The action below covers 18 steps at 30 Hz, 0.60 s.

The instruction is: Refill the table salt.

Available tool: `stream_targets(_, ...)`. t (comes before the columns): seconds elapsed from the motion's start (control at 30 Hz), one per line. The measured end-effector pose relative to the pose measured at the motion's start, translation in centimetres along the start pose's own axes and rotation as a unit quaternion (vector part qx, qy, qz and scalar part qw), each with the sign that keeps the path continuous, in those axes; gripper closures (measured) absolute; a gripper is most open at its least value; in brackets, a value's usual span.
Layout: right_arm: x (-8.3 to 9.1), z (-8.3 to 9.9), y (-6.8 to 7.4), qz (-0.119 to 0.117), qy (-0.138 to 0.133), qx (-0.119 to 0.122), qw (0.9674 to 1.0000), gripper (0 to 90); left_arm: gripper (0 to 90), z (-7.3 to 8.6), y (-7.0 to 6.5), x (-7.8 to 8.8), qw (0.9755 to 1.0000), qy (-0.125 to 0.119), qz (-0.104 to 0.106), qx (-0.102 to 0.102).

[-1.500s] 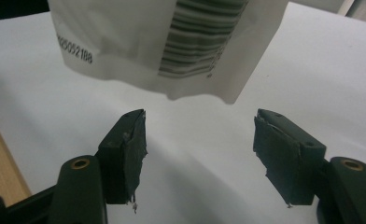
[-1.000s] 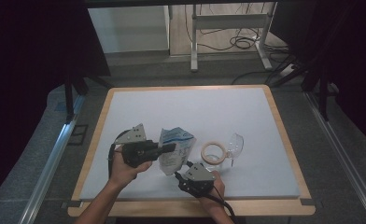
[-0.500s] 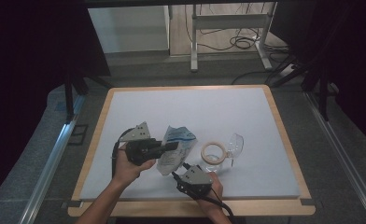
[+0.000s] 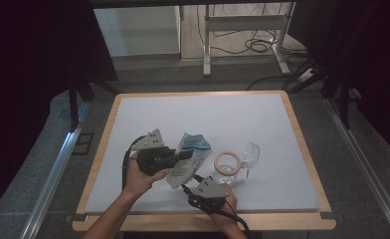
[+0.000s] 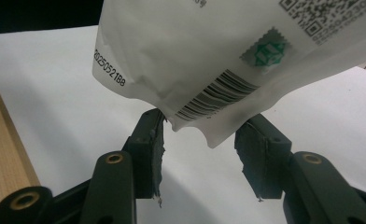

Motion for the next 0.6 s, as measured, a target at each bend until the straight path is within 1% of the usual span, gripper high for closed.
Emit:
stream_targets(0.1, 0.12, 0.01, -0.07, -0.008, -0.005, -0.007, 0.9999, 52.3, 90.0, -0.06, -0.07, -0.05, 1.0000, 0.000, 0.000, 0.000)
stream_targets(0.2, 0.15, 0.02, -0.10, -0.009, -0.004, -0.008, 0.9999, 51.5, 90.0, -0.12, -0.16, -0.13, 1.0000, 0.001, 0.000, -0.001)
stream_targets(0.23, 0.12, 0.02, -0.10, -0.014, -0.007, -0.012, 0.9998, 48.4, 90.0, -0.15, -0.24, -0.11, 1.0000, 0.001, 0.001, -0.001)
stream_targets(0.27, 0.12, 0.02, -0.10, -0.014, -0.007, -0.012, 0.9998, 48.4, 90.0, -0.15, -0.24, -0.11, 1.0000, 0.001, 0.001, -0.001)
stream_targets(0.33, 0.13, -0.02, -0.18, -0.020, -0.011, -0.012, 0.9997, 43.5, 90.0, -0.15, -0.35, 0.01, 1.0000, -0.002, 0.003, 0.000)
stream_targets(0.4, 0.11, -0.09, -0.29, -0.017, -0.012, -0.011, 0.9997, 38.8, 90.0, -0.10, -0.45, 0.03, 1.0000, -0.003, 0.008, 0.002)
stream_targets(0.47, 0.02, -0.21, -0.28, -0.019, -0.009, -0.015, 0.9997, 32.5, 90.0, -0.07, -0.61, -0.06, 1.0000, -0.002, 0.009, 0.001)
stream_targets(0.5, 0.02, -0.21, -0.28, -0.019, -0.009, -0.015, 0.9997, 32.5, 90.0, -0.07, -0.61, -0.06, 1.0000, -0.002, 0.009, 0.001)
stream_targets(0.53, -0.18, -0.34, -0.18, -0.012, -0.004, -0.006, 0.9999, 28.6, 90.0, -0.07, -0.70, -0.14, 1.0000, -0.001, 0.010, -0.001)
stream_targets(0.6, -0.34, -0.55, -0.04, -0.010, -0.002, -0.014, 0.9998, 24.6, 90.0, -0.09, -0.76, -0.23, 1.0000, 0.001, 0.009, -0.002)
Point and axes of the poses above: each handheld gripper's, and its own axes: x roughly backward along the jaws, z roughly out of its underside, y roughly to its left, the point moved 3 cm from there along -x, roughly forward along the jaws, and after that the axes turned 15 degrees about x, right-handed, at the moved point
